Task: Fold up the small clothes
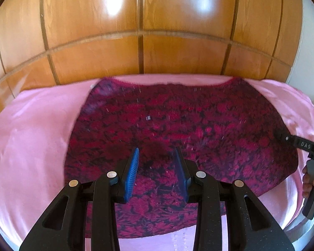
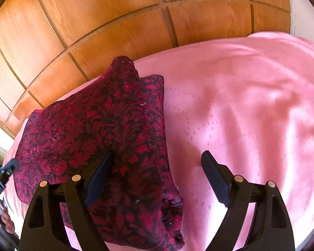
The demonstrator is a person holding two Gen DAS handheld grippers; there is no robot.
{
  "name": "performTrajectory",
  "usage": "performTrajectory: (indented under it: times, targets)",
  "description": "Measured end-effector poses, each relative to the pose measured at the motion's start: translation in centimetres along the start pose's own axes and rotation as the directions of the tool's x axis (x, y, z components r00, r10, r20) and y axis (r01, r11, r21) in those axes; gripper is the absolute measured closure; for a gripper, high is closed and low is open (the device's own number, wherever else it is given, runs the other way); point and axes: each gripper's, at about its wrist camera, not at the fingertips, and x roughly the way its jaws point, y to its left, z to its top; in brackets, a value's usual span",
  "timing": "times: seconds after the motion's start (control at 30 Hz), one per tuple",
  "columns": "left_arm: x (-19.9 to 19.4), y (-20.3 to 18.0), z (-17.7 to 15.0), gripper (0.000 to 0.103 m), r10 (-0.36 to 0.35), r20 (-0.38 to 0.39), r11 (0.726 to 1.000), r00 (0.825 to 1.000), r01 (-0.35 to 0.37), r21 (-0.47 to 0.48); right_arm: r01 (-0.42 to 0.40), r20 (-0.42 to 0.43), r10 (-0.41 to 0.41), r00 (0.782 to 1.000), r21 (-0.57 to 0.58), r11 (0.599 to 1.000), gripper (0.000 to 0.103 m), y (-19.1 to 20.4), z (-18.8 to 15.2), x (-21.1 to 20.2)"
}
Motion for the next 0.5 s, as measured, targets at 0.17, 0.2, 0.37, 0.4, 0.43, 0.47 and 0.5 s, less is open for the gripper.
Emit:
performTrajectory:
  times: [0.17,0.2,0.37,0.4,0.43,0.47,0.5]
  targets:
    - [2.3,1.5,-0.7,0.070,-0.059,-0.060,0.996,0.996,0.055,-0.068,-0.018,-0.011,0.018,1.000,0.002,1.000,0.019,-2.0,-0.2,1.0]
    - [2.3,1.7,-0.7,0.070,-0.070,-0.062,0.995,0.996,0.065,-0.073,-0.011,-0.008,0.011,1.000,-0.009,1.000,0.019,-1.9,-0.2,0.8]
    - [2.4,2.1,-0.5,0.070,-0.088,-0.072,0.992,0.993,0.081,-0.094,-0.088,0.017,0.088,0.996,-0.021,0.996,0.049,-1.2,-0.3,-0.8]
    - [2.4,2.3,-0.4,0.070,-0.094,-0.070,0.991,0.993,0.087,-0.105,-0.102,0.013,0.102,0.995,-0.025,0.994,0.049,-0.9,-0.1,-0.8]
    - [2.3,2.3,-0.4,0.070,-0.099,-0.066,0.989,0.993,0.090,-0.118,-0.124,0.001,0.124,0.992,-0.025,0.992,0.049,-0.9,-0.1,-0.8]
    - [1.9,2.4,-0.4,0.070,-0.101,-0.056,0.986,0.993,0.093,-0.135,-0.127,-0.001,0.127,0.992,-0.022,0.992,0.046,-0.8,0.0,-0.6]
    - [1.6,2.5,-0.3,0.070,-0.098,-0.046,0.986,0.994,0.091,-0.138,-0.138,-0.007,0.138,0.990,-0.014,0.990,0.044,-1.0,0.0,-0.4]
